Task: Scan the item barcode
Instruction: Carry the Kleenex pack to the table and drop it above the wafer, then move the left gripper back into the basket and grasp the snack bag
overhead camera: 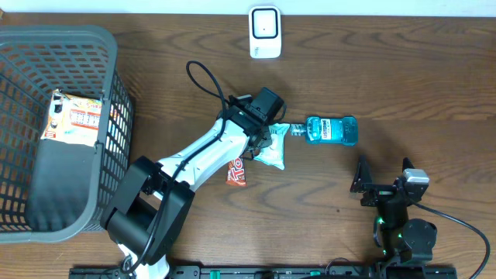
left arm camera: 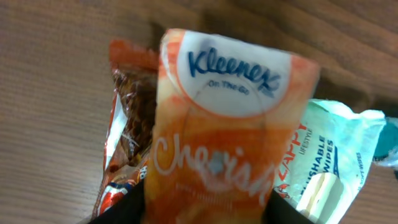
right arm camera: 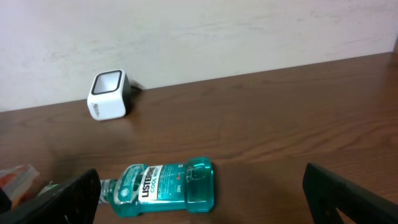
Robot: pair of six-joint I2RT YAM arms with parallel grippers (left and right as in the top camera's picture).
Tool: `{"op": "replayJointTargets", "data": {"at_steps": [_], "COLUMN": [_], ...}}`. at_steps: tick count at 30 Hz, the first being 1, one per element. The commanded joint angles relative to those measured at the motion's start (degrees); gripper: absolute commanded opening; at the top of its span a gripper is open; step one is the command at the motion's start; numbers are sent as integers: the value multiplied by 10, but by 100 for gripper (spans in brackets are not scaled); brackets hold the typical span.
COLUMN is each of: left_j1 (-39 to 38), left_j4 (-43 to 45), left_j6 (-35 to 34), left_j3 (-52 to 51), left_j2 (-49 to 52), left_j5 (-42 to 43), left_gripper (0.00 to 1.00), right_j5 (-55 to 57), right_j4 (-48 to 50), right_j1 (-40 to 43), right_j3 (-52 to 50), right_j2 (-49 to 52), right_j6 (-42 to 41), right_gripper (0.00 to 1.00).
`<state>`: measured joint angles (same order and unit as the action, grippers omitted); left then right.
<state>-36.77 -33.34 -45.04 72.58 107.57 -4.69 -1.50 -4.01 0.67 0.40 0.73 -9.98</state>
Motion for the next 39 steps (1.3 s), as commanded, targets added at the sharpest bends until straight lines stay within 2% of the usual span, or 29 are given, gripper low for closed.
{"op": "replayJointTargets", "data": {"at_steps": [1, 2, 8, 9, 13, 16, 18, 21, 30, 33, 35, 39], "left_j1": [0, 0, -3, -6, -7, -7, -6, -5, -5, -2, 15, 86], "left_j4": [-2, -2, -1, 0, -2, -2, -2, -1, 13, 24, 31, 35], "left_j6": [4, 4, 0, 0, 2, 36, 89, 122, 197, 222, 226, 260], "left_j3": [-13, -19, -31, -31, -15, -8, -7, -7, -7, -7, 0, 40], "left_j2": [11, 14, 14, 13, 0, -34, -90, -147, -353, -405, -435, -463], "left_j5": [-9, -9, -9, -9, -9, -9, -10, -13, -133, -209, -257, -297], "left_gripper": [75, 89, 91, 96, 99, 98, 98, 98, 98, 98, 98, 98], "right_j5": [3, 3, 3, 3, 3, 3, 3, 3, 3, 3, 3, 3], "right_j4": [-2, -2, -2, -2, -2, -2, -2, -2, -2, -2, -2, -2], "right_j1": [-2, -2, -2, -2, -2, -2, -2, -2, -2, -2, -2, -2], "right_j3": [-1, -1, -1, -1, -1, -1, -1, -1, -1, -1, -1, -1], "right_j2": [-1, -1, -1, -1, -1, -1, -1, -1, -1, -1, -1, -1], "right_j6": [7, 7, 6, 7, 7, 7, 7, 7, 7, 6, 7, 7], "right_gripper": [99, 99, 99, 99, 99, 99, 99, 99, 99, 99, 99, 99]}}
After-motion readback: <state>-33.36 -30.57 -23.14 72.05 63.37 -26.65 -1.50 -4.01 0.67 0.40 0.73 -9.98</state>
